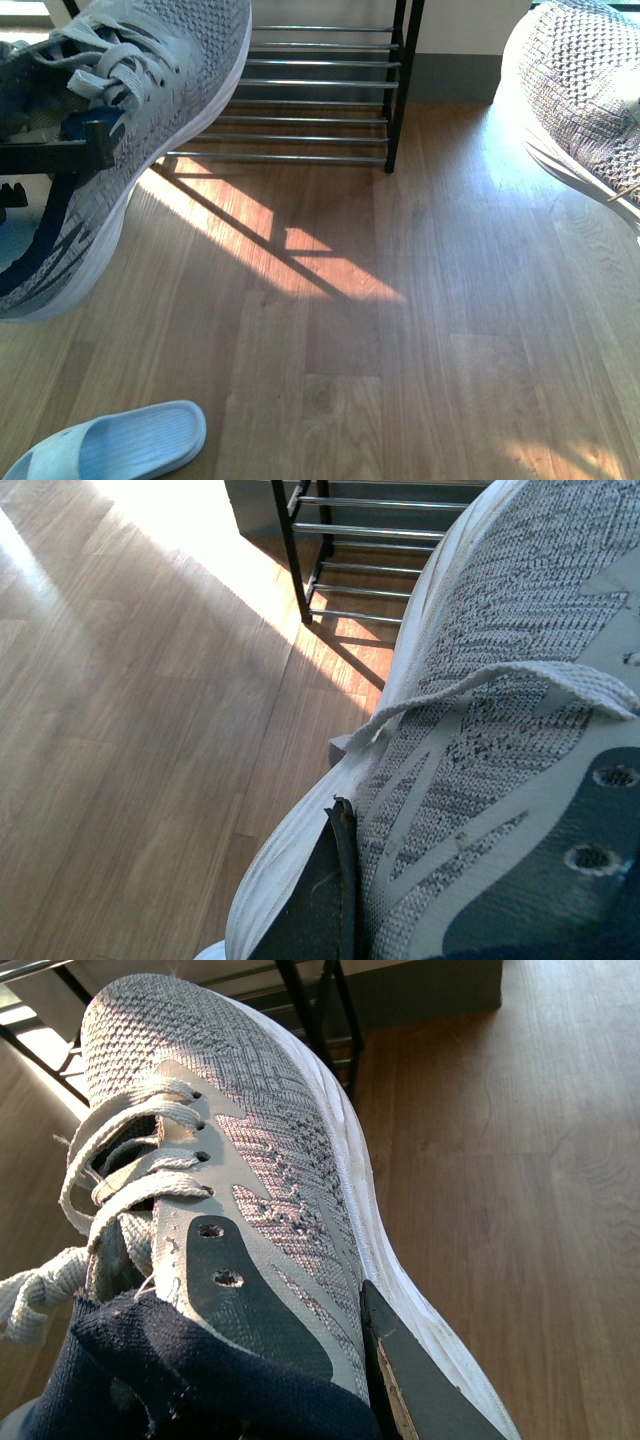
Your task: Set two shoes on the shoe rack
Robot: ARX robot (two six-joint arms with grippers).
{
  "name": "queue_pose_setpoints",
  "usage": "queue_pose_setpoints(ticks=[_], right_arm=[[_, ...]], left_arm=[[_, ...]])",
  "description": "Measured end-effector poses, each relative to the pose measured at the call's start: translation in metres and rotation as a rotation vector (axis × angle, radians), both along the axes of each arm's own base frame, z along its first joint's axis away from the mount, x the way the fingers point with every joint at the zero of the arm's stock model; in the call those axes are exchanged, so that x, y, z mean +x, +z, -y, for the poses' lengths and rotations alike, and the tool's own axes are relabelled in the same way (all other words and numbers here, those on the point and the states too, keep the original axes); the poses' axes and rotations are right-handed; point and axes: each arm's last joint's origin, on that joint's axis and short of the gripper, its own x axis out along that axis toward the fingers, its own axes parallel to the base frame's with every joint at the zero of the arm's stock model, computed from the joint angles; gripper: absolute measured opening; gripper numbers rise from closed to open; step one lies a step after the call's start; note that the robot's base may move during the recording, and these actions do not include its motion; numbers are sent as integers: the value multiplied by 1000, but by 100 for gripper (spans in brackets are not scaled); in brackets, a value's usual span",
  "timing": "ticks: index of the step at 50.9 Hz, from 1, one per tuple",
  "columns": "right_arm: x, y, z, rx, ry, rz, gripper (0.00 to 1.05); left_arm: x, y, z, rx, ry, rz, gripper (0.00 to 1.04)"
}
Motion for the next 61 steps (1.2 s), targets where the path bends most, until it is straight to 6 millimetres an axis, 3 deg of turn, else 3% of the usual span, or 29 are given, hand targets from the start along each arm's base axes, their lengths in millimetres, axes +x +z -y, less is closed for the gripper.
queue_pose_setpoints(ticks=[61], right_arm=[[0,0,0,-2,-4,-1,1]], left_arm=[[0,0,0,2,-1,-2,2]])
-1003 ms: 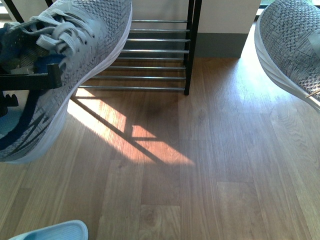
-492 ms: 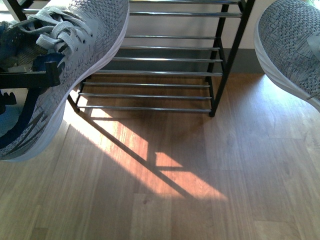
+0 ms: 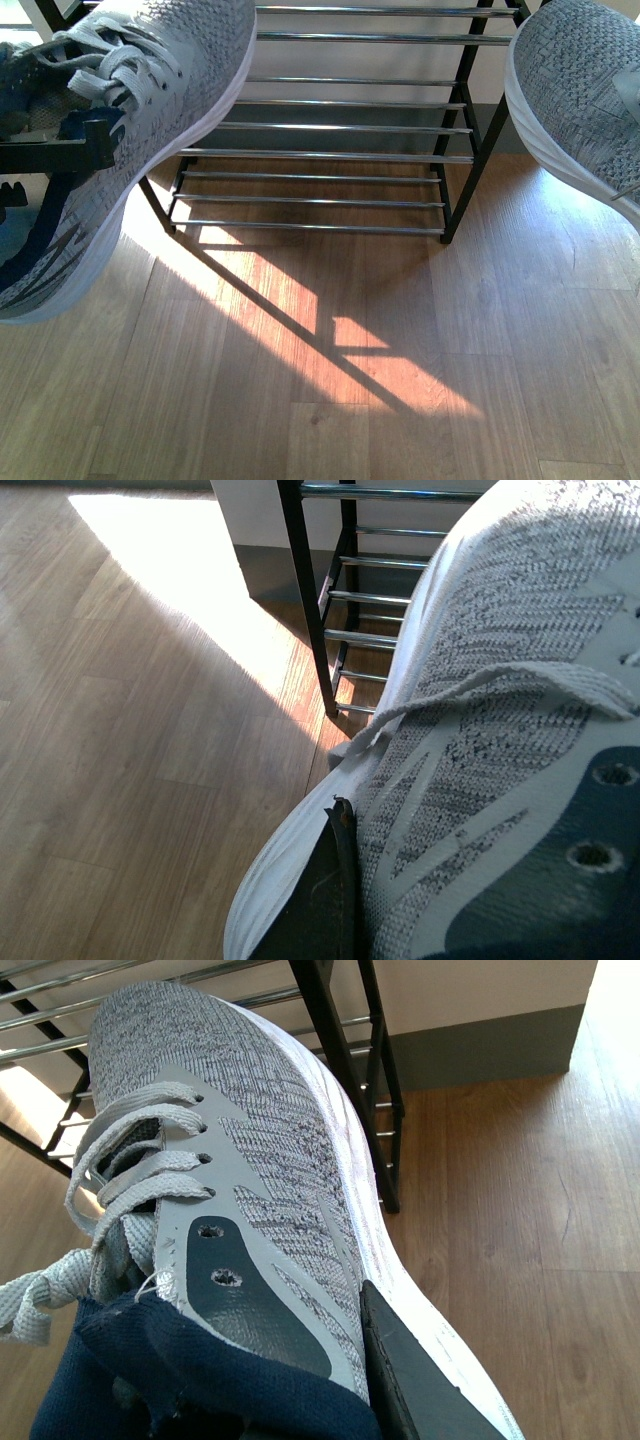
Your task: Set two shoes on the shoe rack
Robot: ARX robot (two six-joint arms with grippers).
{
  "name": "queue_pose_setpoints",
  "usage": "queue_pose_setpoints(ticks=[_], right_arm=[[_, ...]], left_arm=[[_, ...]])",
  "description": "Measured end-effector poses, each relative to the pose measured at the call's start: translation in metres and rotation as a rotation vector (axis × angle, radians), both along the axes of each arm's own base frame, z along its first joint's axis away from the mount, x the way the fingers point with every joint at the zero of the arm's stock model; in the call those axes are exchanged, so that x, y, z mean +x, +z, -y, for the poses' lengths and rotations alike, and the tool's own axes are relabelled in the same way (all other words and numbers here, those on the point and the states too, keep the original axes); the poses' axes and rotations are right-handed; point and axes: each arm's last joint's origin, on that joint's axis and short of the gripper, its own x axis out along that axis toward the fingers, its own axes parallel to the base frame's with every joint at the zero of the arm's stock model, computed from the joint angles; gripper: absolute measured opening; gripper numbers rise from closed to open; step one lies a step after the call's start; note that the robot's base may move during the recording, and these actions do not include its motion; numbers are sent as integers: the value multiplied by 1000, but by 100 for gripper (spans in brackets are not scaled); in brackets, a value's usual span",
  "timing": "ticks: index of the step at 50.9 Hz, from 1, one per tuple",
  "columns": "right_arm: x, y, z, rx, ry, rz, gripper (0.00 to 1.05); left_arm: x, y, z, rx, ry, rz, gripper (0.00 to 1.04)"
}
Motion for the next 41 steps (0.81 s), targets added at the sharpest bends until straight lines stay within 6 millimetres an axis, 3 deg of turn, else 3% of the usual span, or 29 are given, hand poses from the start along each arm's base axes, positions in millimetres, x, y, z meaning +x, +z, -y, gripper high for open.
queue_pose_setpoints(ticks=[41], right_arm=[[0,0,0,0,-1,-1,1]], left_arm=[[0,0,0,0,-2,-2,2]])
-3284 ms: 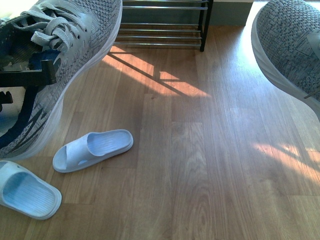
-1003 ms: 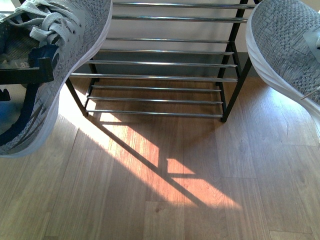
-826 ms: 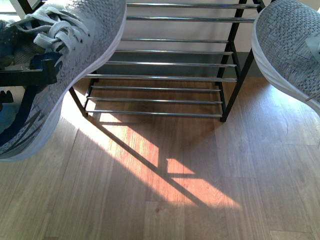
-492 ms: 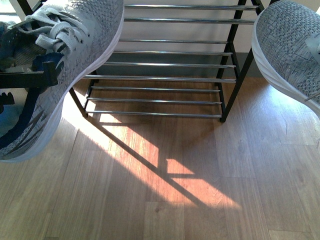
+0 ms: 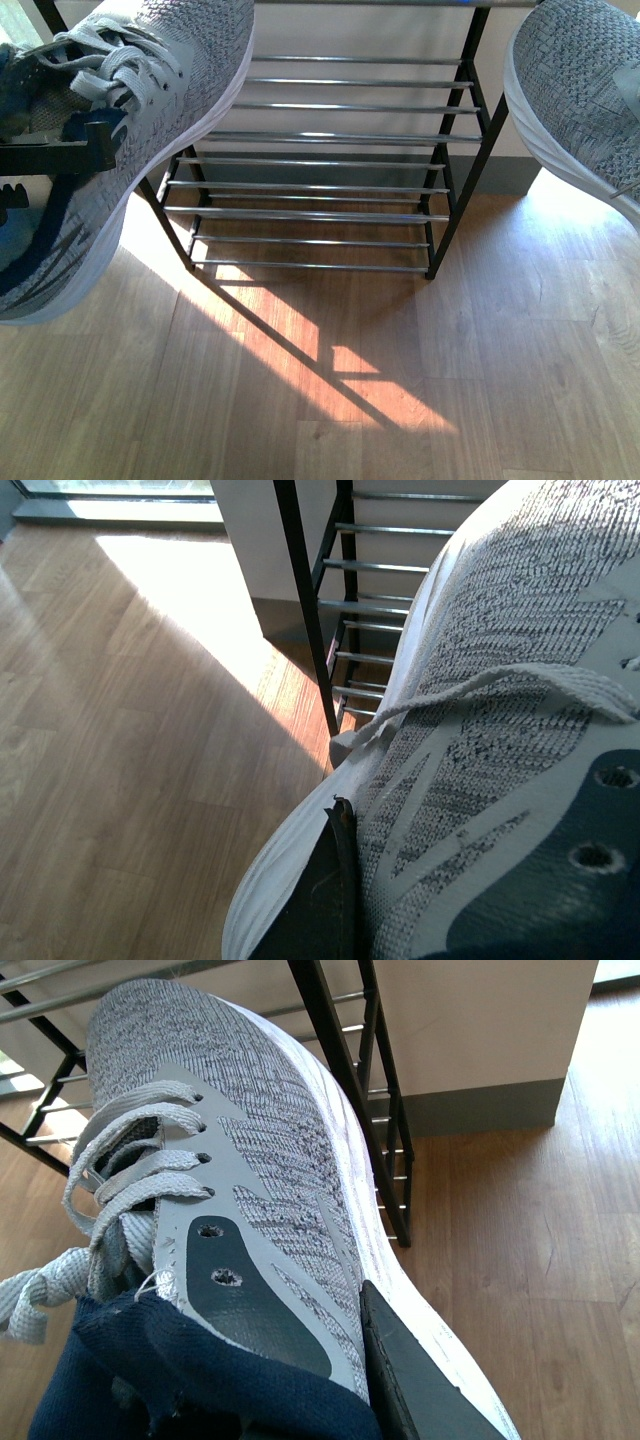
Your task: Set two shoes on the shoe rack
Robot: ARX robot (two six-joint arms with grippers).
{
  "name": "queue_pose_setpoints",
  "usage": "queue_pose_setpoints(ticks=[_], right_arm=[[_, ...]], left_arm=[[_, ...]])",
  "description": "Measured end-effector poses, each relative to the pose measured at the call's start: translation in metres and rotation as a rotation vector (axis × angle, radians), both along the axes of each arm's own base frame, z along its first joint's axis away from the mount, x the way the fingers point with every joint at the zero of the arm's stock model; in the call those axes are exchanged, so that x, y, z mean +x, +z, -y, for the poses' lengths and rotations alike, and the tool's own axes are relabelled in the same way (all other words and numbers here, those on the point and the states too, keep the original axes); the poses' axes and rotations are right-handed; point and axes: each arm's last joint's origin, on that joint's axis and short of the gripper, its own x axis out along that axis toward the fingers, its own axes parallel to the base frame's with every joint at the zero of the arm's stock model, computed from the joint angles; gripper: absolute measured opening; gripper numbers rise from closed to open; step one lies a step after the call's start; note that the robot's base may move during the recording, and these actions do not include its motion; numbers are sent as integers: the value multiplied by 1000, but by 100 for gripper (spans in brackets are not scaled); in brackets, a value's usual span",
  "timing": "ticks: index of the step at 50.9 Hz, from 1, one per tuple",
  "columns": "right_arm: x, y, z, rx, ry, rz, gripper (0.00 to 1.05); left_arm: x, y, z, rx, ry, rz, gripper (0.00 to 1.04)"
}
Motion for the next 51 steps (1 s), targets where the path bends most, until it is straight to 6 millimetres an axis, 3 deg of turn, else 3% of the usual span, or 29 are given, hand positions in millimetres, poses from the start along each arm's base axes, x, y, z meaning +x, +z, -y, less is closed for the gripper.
queue_pose_setpoints(ticks=[40,51], right_arm=[[0,0,0,1,3,1,1],[16,10,-15,-50,103,154,1]], left_arm=[[0,0,0,1,2,0,2],[0,0,0,0,-1,-1,2]])
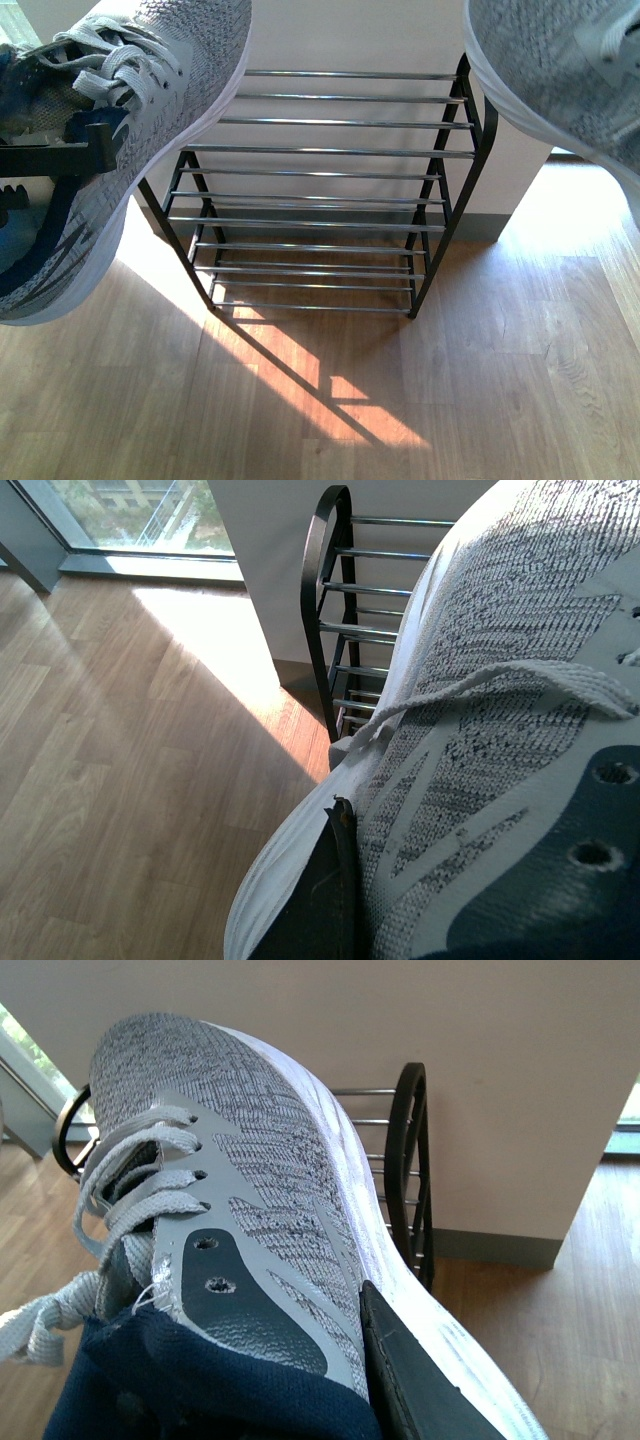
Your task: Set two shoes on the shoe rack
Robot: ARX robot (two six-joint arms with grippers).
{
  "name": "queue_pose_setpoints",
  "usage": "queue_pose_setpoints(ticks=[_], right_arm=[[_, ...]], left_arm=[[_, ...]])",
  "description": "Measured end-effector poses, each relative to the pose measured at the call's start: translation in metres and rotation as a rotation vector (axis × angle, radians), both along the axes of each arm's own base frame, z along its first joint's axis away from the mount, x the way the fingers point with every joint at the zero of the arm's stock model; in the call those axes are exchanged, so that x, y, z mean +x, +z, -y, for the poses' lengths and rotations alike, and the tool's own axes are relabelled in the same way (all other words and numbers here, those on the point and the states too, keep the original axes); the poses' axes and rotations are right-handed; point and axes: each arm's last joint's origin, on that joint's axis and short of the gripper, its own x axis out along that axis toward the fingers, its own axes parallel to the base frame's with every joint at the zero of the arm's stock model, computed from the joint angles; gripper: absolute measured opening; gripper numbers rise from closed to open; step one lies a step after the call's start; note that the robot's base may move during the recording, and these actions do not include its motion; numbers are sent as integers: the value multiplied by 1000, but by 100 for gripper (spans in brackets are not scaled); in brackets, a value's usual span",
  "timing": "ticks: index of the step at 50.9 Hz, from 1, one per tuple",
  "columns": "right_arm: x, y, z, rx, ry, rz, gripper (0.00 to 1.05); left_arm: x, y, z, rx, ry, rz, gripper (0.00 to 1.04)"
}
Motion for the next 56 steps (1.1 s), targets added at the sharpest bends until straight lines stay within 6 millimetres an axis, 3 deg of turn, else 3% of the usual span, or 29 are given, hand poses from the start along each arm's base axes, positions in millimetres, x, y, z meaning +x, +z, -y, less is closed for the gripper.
queue_pose_setpoints(ticks=[13,19,23,31,43,56], right_arm=[[40,8,-49,78,-4,-95,1],[76,9,-92,111,-59,-127,1],[93,9,-110,124,-83,-134,1],[144,-1,-153,123,-174,-189,1],[206,-31,-171,61,-384,-265,1],[250,-52,-172,-21,-502,-316,1]], left_arm=[[0,0,0,1,1,0,2],[0,0,0,1,1,0,2],[0,0,0,1,1,0,2],[0,0,0,1,1,0,2],[0,0,0,1,1,0,2],[0,0,0,1,1,0,2]])
